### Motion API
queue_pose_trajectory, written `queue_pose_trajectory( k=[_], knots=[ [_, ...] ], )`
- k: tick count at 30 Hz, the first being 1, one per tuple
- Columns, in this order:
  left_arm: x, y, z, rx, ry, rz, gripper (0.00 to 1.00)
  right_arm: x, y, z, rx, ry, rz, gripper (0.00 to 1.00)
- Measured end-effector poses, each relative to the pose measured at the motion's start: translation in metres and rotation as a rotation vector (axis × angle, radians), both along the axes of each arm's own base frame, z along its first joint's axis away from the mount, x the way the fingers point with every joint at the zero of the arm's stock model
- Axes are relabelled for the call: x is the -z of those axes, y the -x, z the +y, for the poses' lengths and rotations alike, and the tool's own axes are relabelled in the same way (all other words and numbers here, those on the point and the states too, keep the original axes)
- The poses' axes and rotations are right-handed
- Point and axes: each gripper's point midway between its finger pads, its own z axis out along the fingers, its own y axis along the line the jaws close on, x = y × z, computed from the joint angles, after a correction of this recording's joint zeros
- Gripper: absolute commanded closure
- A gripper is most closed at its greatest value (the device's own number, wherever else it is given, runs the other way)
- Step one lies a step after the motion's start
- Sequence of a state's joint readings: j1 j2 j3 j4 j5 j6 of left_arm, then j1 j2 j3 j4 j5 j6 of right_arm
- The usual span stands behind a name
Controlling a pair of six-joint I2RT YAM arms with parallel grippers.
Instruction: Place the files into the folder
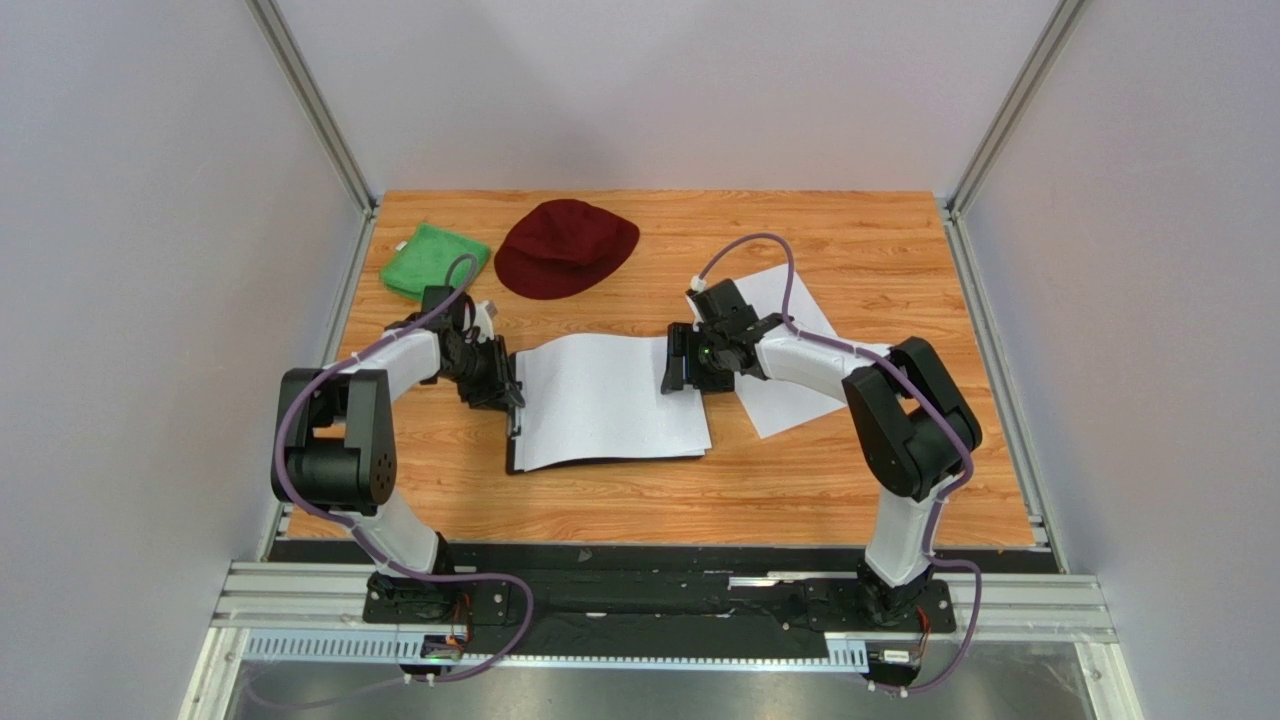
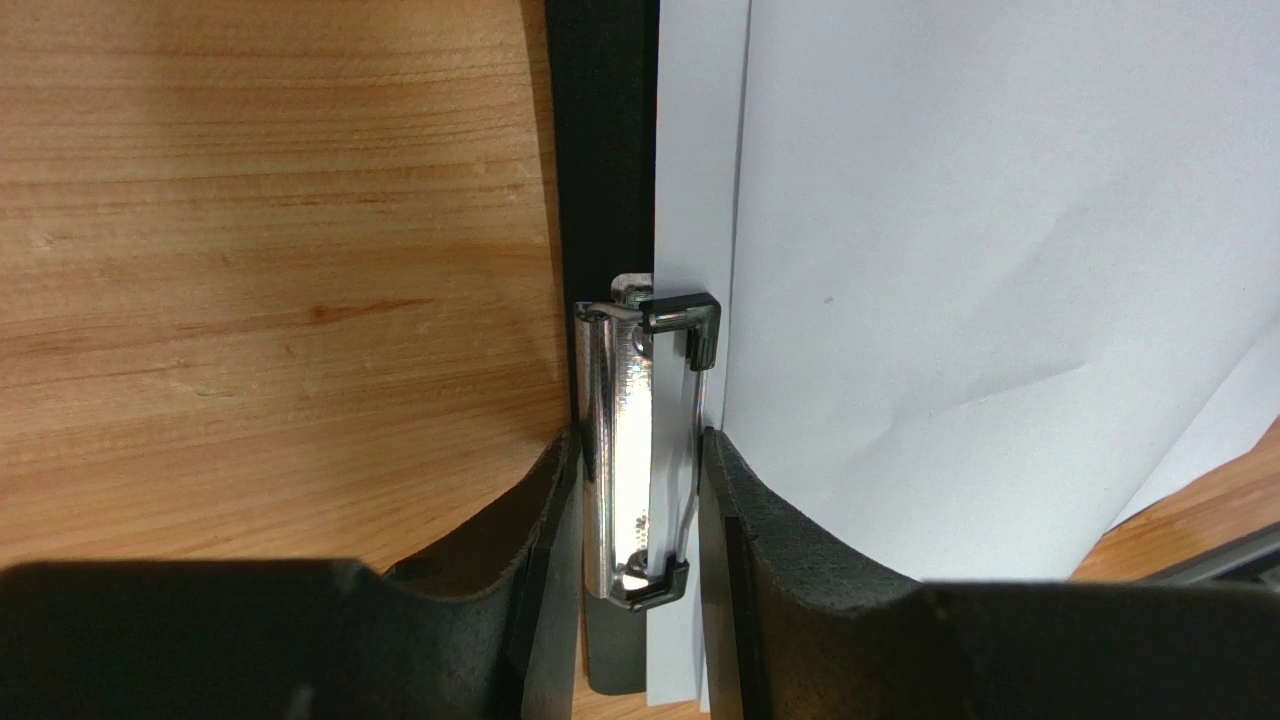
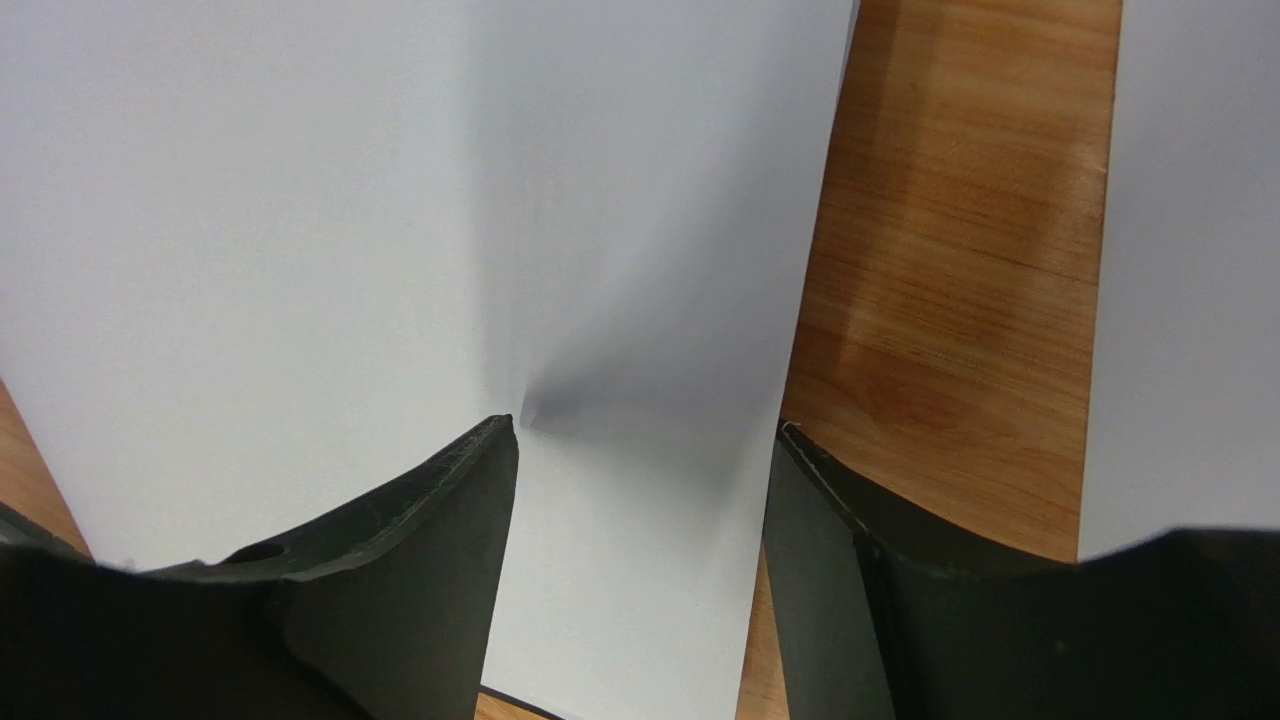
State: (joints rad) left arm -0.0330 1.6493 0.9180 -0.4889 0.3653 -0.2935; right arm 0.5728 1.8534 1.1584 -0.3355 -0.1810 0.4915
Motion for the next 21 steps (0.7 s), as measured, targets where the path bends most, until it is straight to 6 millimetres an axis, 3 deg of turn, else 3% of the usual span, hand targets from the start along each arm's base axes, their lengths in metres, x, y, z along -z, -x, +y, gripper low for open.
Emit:
queue_pose_trajectory(
  k=[7, 12, 21],
  knots=[
    [0.000, 0.002, -0.004, 0.011, -0.001, 0.007, 1.00, -0.011, 0.007, -0.005, -0.042, 0.001, -0.001, 0.26],
    [0.000, 0.004, -0.008, 0.015, 0.004, 0.014, 1.00, -0.038, 0.009, -0.017, -0.061, 0.024, -0.057, 0.20],
    [0.000, 0.007, -0.011, 0.019, 0.007, 0.023, 1.00, -0.084, 0.007, -0.032, -0.069, 0.066, -0.164, 0.19]
  ],
)
